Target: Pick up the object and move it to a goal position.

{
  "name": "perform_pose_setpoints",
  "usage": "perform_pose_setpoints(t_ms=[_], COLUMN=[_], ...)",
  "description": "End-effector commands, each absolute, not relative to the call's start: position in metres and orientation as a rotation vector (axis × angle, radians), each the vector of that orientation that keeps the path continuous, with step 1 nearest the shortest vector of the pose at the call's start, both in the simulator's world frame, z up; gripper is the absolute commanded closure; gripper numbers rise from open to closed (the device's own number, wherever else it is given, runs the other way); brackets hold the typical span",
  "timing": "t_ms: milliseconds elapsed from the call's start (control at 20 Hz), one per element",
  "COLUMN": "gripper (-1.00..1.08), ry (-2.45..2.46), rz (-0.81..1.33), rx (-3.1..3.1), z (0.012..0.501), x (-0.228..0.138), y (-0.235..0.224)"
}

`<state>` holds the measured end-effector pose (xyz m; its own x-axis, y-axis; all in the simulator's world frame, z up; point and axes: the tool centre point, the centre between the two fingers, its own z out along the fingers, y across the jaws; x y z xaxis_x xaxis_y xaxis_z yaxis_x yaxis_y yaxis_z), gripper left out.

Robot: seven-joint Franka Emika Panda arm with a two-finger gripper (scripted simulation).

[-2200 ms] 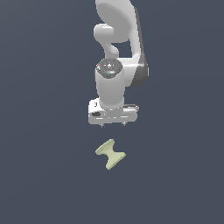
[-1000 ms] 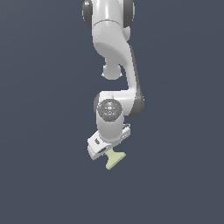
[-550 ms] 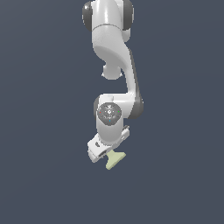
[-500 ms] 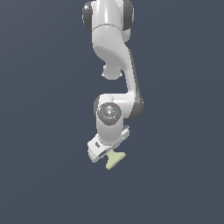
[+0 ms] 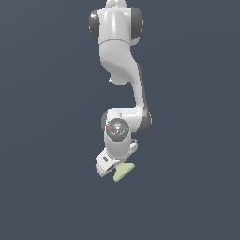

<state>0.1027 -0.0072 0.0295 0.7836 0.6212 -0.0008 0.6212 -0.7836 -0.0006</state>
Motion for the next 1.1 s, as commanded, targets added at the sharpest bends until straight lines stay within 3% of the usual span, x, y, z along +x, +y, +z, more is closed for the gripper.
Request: perform_pose_setpoints(t_ms=[0,250,300,1050], gripper=[-0.92,-0.92,1.08,1.08], ry=[-1.035,-1.035,-1.035,-1.035], rz=[0.0,0.0,0.0,0.0], rx=[-2.966,-2.966,-2.966,-2.966], z=[0.0202,0.0183,0.0183,0.0187], x=[0.1028,0.1043,0.1043,0.1015], y=[-0.007,-0.0071,-0.0071,-0.0093])
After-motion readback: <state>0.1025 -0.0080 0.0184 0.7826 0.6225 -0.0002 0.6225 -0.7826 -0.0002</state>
